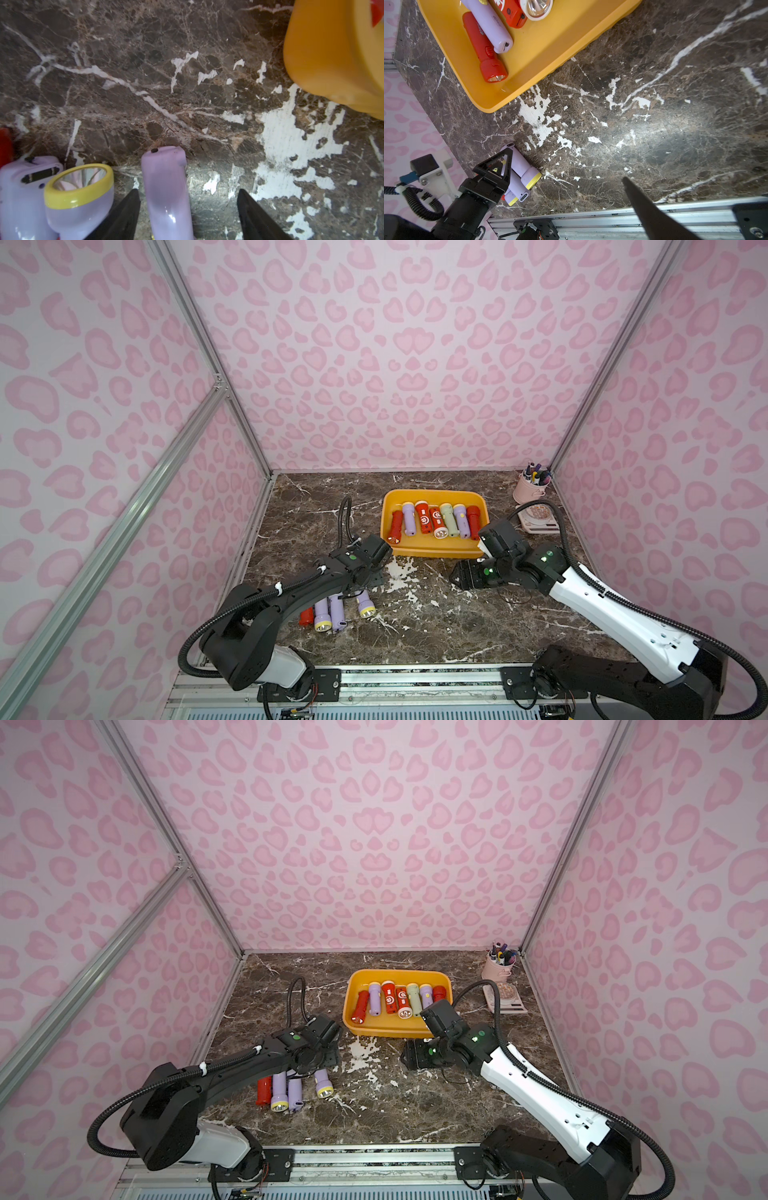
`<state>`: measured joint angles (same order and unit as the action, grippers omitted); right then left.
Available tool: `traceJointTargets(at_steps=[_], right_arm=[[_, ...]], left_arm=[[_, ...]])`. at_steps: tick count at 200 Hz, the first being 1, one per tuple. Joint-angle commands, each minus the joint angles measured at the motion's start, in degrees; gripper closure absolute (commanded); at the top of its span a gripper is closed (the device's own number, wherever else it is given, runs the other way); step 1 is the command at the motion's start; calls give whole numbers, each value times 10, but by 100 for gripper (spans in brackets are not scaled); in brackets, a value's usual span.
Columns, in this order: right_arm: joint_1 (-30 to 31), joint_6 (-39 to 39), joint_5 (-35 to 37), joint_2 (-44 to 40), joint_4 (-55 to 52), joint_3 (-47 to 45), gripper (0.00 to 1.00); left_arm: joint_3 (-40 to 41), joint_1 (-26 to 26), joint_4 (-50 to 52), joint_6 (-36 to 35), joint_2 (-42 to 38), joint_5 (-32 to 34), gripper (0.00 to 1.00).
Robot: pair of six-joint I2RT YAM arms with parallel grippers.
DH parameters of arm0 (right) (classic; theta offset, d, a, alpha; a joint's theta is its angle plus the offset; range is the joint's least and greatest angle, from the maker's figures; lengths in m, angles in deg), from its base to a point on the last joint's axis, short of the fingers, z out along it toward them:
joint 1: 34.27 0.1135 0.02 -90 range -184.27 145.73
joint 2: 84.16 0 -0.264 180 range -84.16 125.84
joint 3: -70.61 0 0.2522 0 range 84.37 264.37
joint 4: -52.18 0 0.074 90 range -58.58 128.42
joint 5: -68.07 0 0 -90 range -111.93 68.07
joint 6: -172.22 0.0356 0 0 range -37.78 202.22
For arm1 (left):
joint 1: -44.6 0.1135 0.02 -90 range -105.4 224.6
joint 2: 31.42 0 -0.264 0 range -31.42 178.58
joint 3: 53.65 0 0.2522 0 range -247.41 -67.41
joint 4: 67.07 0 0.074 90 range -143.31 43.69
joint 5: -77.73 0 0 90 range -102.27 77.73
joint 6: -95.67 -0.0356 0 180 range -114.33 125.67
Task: Put the flashlights into the storage boxes
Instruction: Pick up the flashlight from the center of the board.
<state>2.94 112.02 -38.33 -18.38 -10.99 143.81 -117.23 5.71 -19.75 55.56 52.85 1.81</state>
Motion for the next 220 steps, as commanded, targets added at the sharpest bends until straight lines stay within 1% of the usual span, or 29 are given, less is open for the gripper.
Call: traceJointTargets(at_steps=[1, 72, 114, 133, 145, 179, 196, 220], right_arm=[[-12, -16, -3, -3, -8, -2, 25], [-49, -48, -25, 6, -23, 9, 25], [-59, -57, -30, 2, -24, 14, 25], [-63, -59, -33, -6, -26, 5, 25], [-64, -63, -35, -6, -33, 2, 25], [-70, -69, -45, 1, -35, 12, 25], [-69, -71, -59, 7, -32, 19, 25], [-70, -75, -60, 17, -29, 25, 25]], left_arm=[[4, 1, -15, 21, 13, -9, 26], [12, 1, -39, 28, 53, -21, 28], [-13, 2, -30, 12, 78, -13, 42], [-18, 1, -29, 7, 83, -8, 54], [-19, 1, -29, 5, 86, -7, 57], [-15, 1, -32, 3, 96, -19, 62], [-15, 1, -26, 2, 94, -23, 63], [-24, 2, -9, -4, 82, -19, 62]])
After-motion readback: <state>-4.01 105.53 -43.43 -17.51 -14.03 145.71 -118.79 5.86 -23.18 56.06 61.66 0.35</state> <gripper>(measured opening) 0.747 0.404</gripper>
